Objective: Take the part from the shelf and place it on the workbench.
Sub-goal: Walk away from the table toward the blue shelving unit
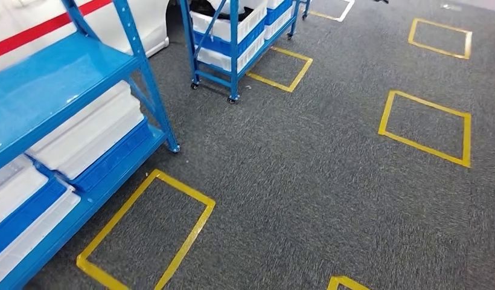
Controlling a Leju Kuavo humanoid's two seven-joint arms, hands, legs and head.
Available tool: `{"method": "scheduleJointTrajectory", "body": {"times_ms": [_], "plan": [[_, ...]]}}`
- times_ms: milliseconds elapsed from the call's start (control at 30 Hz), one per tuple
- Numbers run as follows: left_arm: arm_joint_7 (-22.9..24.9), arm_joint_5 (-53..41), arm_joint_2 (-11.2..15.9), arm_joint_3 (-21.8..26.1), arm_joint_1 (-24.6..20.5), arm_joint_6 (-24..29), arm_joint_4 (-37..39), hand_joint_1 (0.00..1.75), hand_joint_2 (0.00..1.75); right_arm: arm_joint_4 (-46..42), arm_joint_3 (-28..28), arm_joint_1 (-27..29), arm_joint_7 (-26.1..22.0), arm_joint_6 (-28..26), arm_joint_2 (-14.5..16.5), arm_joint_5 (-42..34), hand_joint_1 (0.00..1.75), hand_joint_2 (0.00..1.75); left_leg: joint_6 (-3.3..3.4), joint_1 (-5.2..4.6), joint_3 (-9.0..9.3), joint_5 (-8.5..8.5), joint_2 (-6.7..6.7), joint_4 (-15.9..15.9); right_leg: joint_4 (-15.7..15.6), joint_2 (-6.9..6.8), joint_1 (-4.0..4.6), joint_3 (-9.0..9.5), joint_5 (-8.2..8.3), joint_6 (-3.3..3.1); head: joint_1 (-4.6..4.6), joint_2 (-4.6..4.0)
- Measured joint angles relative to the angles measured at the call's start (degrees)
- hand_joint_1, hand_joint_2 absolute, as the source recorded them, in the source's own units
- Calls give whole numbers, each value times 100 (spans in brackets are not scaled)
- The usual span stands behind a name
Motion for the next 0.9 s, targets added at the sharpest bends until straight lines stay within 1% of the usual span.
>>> {"method": "scheduleJointTrajectory", "body": {"times_ms": [33,67,100,133,167,200,233,267,300,333,367,400,433,467,500,533,567,600,633,667,700,733,767,800,833,867,900], "plan": [[0,0,0,0,-5,-3,0,0,0,1,-2,11,0,-1,0,0,0,175,16,0,-17,13,-73,3,359,112,-16,-167,-182,15,-1,1],[-1,0,-1,0,-6,-5,0,0,0,1,-4,19,0,-1,0,0,0,175,19,-1,-32,20,-157,9,653,159,-29,-307,-288,31,-1,1],[-1,1,-1,0,-3,-8,0,0,0,2,-7,24,0,-2,0,0,0,175,17,0,-42,26,-247,20,783,175,-40,-373,-276,43,-2,1],[-1,1,-1,0,2,-11,0,0,0,2,-8,28,0,-2,0,0,0,175,9,4,-47,28,-342,35,688,188,-55,-338,-140,54,-1,1],[-1,1,-1,0,6,-12,0,0,0,2,-9,30,0,-2,-1,1,0,175,-6,11,-50,25,-432,57,392,227,-74,-210,80,61,-2,1],[-1,1,-1,0,8,-13,0,0,0,3,-10,39,0,-1,-1,1,0,175,-27,19,-61,21,-515,81,21,353,-101,-47,275,67,-1,1],[0,0,-1,0,1,-13,0,0,0,5,-10,49,0,0,-1,2,0,175,-61,18,-86,16,-597,116,-308,482,-115,87,415,66,-1,1],[0,-1,0,0,-5,-13,0,0,0,8,-11,55,0,1,-1,3,0,175,-104,17,-116,20,-668,140,-514,584,-121,162,481,61,-2,1],[0,-1,1,-1,-7,-14,0,0,0,10,-10,55,0,2,0,3,0,175,-149,16,-148,32,-734,149,-595,642,-113,184,482,46,-2,1],[0,-2,1,-1,-5,-15,0,0,0,11,-10,41,0,2,0,4,0,175,-196,16,-175,52,-803,148,-610,595,-93,177,493,21,-3,1],[0,-1,2,-1,4,-16,0,0,0,11,-9,28,0,3,2,5,0,175,-233,26,-195,68,-845,137,-621,521,-98,176,512,-16,-2,1],[0,0,2,-1,10,-19,0,0,0,11,-9,20,0,4,3,7,0,175,-260,27,-224,42,-783,170,-644,447,-100,181,533,-63,-3,1],[-1,0,3,0,10,-24,0,0,0,11,-10,21,0,5,4,11,0,175,-280,24,-291,-49,-650,299,-670,363,-104,182,554,-119,-5,1],[-2,0,4,0,6,-29,0,0,0,11,-10,31,0,7,5,16,0,175,-291,18,-403,-205,-472,538,-692,276,-106,178,570,-166,-7,1],[-5,-2,4,0,0,-35,0,0,0,11,-11,45,-1,7,4,23,0,175,-301,11,-552,-403,-288,874,-698,186,-87,170,575,-197,-9,1],[-9,-4,4,0,-3,-39,0,0,0,11,-11,57,-1,8,3,33,0,175,-312,11,-719,-590,-187,1252,-696,89,-69,158,575,-216,-10,1],[-13,-7,4,0,-3,-41,0,0,0,11,-11,65,-3,9,2,43,0,175,-321,11,-837,-702,-139,1541,-695,-6,-53,149,573,-220,-10,1],[-17,-11,4,0,1,-44,0,0,0,11,-11,67,-7,11,1,56,0,175,-325,11,-868,-715,-112,1663,-694,-100,-42,145,572,-222,-10,1],[-18,-14,4,0,7,-46,0,0,0,11,-11,62,-10,12,0,69,0,175,-322,10,-783,-624,-85,1563,-693,-188,-35,146,569,-221,-10,1],[-18,-16,4,0,11,-48,0,0,0,11,-11,56,-14,13,0,79,0,175,-308,6,-590,-460,-23,1252,-692,-265,-32,155,565,-215,-10,1],[-18,-17,4,0,11,-49,0,0,0,11,-11,51,-17,13,0,86,0,175,-282,-6,-353,-307,129,848,-690,-337,-26,169,559,-206,-10,1],[-18,-16,4,0,4,-50,0,0,0,11,-11,50,-17,13,1,92,0,175,-246,-30,-152,-194,278,487,-682,-406,-11,182,546,-185,-9,1],[-18,-8,5,0,-3,-54,0,0,0,11,-10,49,-15,13,1,97,0,175,-205,-56,-28,-135,389,247,-676,-469,2,194,538,-160,-8,1],[-18,21,6,3,-7,-66,0,0,0,11,-9,45,-13,13,1,104,0,175,-168,-81,12,-126,444,136,-676,-533,14,206,534,-131,-8,1],[-26,68,7,14,-6,-79,0,0,0,10,-8,36,-11,11,1,113,0,175,-134,-97,1,-115,384,111,-682,-598,23,221,532,-101,-8,1],[-47,135,8,33,-2,-91,0,0,0,7,-7,24,-11,9,0,119,0,175,-98,-81,5,-89,301,83,-689,-634,18,238,524,-68,-8,1],[-84,212,13,63,-1,-95,-1,0,0,4,-7,16,-22,8,-4,127,0,175,-63,-63,15,-60,229,47,-658,-562,9,245,483,-34,-7,1]]}}
